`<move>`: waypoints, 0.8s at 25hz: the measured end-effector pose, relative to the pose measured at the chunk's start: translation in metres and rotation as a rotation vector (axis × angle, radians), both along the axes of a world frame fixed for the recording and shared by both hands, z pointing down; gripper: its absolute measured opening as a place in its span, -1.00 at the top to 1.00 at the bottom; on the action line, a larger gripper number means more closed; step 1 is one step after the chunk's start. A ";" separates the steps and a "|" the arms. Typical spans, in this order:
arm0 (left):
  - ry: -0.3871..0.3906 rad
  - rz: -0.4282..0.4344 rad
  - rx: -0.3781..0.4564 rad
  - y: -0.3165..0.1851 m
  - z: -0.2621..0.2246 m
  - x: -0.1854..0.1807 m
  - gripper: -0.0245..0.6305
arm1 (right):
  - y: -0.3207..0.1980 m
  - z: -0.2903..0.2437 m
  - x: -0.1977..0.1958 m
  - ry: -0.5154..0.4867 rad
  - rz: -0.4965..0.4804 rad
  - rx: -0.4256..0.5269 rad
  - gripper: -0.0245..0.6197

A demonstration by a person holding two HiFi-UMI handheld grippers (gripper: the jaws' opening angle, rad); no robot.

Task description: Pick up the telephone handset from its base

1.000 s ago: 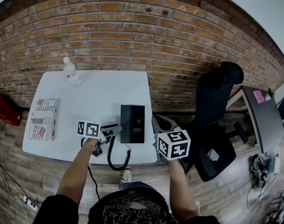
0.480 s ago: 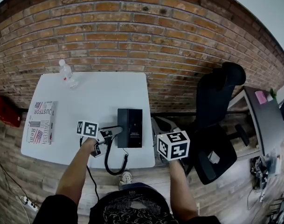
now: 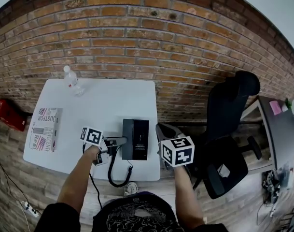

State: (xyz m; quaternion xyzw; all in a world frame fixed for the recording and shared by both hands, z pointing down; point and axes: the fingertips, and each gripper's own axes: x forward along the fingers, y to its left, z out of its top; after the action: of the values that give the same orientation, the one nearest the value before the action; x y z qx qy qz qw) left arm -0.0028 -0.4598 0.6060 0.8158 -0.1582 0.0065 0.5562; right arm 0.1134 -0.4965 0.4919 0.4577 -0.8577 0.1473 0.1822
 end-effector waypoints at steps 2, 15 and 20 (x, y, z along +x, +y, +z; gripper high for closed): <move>0.001 0.009 0.003 0.001 -0.001 0.001 0.68 | -0.005 0.000 -0.001 -0.009 -0.007 0.000 0.92; 0.046 -0.037 0.026 0.002 -0.010 0.000 0.70 | -0.011 0.008 -0.008 -0.034 -0.037 -0.020 0.92; 0.062 -0.065 0.041 0.003 -0.019 0.000 0.70 | -0.007 0.003 -0.011 -0.039 -0.046 -0.014 0.92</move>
State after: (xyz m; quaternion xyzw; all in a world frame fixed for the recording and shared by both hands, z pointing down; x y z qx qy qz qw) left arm -0.0029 -0.4569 0.5868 0.8213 -0.1676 -0.0401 0.5438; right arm 0.1027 -0.5039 0.4944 0.4338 -0.8702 0.1581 0.1722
